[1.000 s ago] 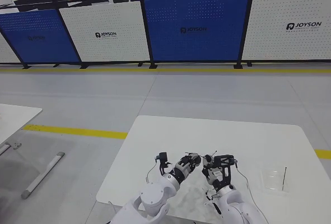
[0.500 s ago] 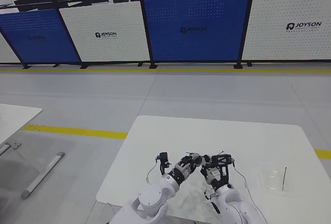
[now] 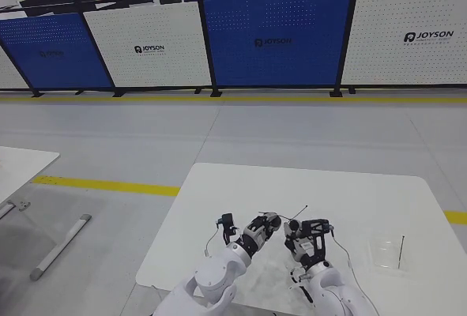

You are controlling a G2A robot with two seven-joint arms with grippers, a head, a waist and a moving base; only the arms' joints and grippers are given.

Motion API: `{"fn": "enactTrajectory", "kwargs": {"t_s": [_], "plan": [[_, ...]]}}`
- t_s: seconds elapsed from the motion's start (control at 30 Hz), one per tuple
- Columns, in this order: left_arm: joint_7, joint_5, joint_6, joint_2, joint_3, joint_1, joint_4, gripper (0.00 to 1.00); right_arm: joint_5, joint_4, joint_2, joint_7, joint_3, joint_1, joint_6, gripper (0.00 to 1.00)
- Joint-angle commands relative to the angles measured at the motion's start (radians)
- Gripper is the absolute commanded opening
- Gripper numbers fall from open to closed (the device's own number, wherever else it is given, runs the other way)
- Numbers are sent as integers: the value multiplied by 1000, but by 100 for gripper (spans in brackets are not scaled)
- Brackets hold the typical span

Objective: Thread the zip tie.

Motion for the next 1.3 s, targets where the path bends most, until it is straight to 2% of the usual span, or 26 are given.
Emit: {"fn": "enactTrajectory", "kwargs": {"t_s": [0.0,0.4,0.5,0.77,0.93,1.2,1.23,1.27], "plan": [[7,0,2,-1,2,-2,1,0,8,-4,2,-3,10,-5,-12,24],[26,22,5,-4,15,0,-2,0,1,-27,2,6,4,-4,-7,25],[26,28,5,-4,16,3,-4,0,-2,-31,1,8,-2,-1,-1,29],[28,36,8,-4,18,3,-2,0,0,-36,-1,0,-6,1,6,27],[26,39,7,-5,19,3,-2,0,4,-40,-1,-4,-5,0,11,18],[21,42,4,-4,18,8,-3,0,8,-38,-3,-4,-5,3,17,13],[21,42,4,-5,17,8,-2,0,8,-37,-3,-4,-5,3,18,11],[21,42,4,-5,17,7,-1,0,8,-37,-3,-4,-5,4,19,2]]}}
